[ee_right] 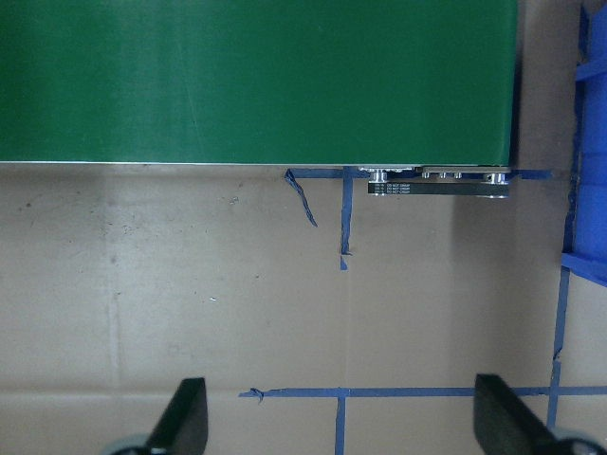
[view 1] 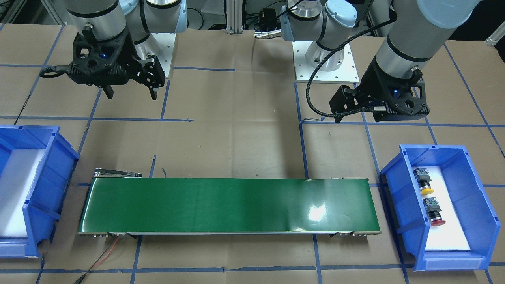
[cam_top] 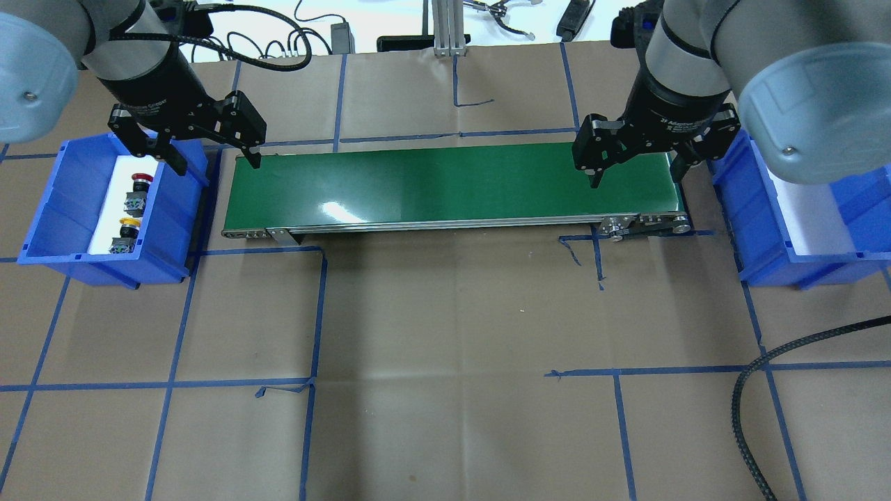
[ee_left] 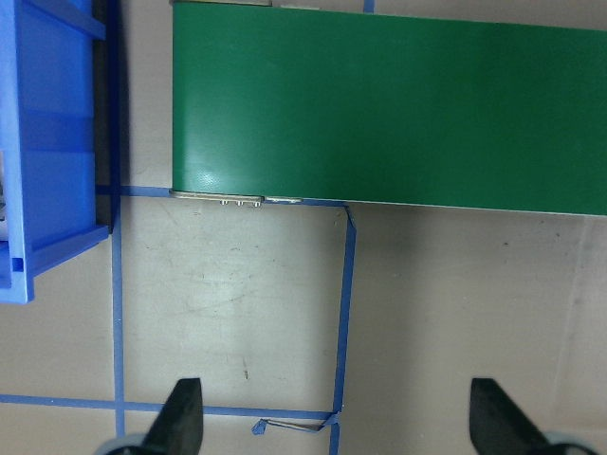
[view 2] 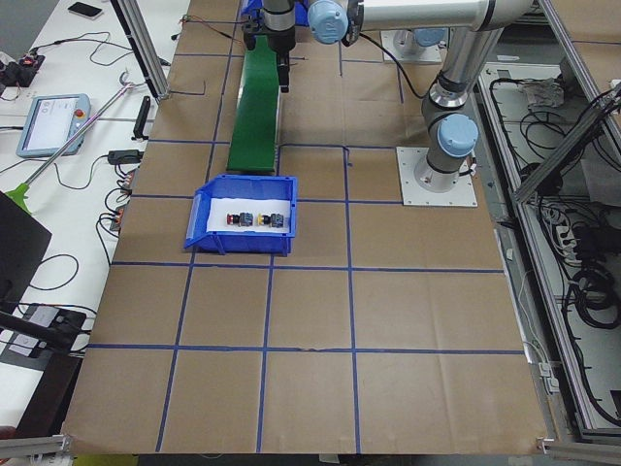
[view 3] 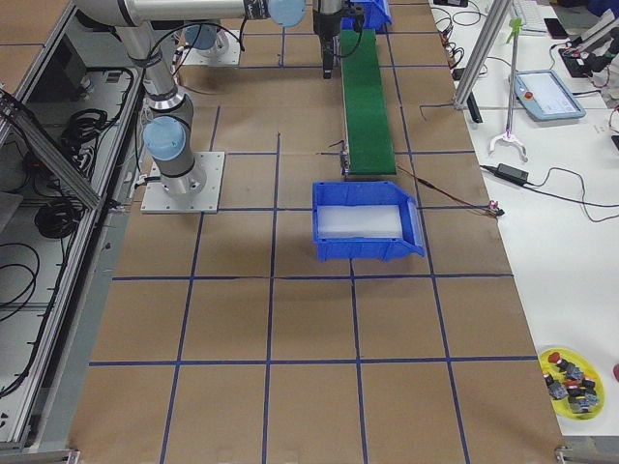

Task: Transport two buttons from left to right
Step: 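Move the left gripper over the blue bin holding the buttons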

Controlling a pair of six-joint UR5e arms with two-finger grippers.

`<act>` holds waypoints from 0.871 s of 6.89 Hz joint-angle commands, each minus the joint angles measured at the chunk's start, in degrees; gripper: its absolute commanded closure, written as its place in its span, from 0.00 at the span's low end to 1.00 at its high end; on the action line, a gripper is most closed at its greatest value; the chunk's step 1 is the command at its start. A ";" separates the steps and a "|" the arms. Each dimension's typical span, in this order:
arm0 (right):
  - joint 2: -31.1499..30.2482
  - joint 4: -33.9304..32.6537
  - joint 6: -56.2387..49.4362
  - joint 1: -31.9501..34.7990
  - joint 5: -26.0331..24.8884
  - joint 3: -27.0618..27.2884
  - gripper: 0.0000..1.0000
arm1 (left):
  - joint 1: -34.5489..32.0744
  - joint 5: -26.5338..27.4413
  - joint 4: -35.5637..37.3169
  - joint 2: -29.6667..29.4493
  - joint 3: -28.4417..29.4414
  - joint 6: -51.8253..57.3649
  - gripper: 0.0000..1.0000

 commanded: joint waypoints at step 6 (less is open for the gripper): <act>1.29 0.63 -0.08 -0.18 -0.05 -1.88 0.00 | -0.10 -0.44 -2.48 -0.48 0.12 -0.37 0.00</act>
